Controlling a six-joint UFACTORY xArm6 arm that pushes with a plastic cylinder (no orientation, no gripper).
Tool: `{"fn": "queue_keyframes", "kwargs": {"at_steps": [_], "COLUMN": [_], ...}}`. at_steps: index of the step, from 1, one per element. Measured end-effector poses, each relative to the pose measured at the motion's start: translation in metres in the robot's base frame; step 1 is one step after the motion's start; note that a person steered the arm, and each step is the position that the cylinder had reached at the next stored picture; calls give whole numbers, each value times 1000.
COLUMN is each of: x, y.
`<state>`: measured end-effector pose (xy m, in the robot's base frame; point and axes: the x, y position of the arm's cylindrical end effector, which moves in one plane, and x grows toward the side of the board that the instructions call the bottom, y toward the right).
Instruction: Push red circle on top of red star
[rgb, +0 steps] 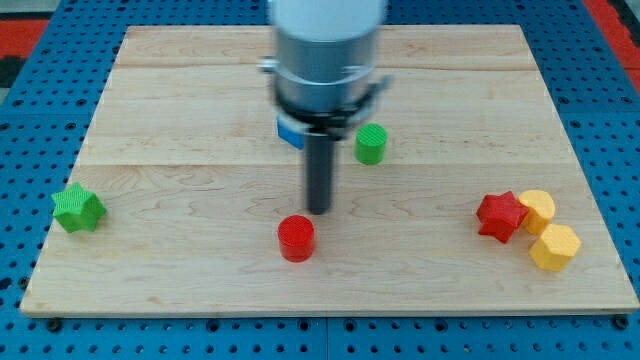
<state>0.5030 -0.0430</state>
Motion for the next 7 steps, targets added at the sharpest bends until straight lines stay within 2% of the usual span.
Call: {"fn": "queue_keyframes", "kwargs": {"at_steps": [1, 2, 3, 4, 5, 6, 7], "x": [43, 58, 36, 42, 18, 1, 74], "y": [-25, 55, 144, 91, 120, 179, 101]}}
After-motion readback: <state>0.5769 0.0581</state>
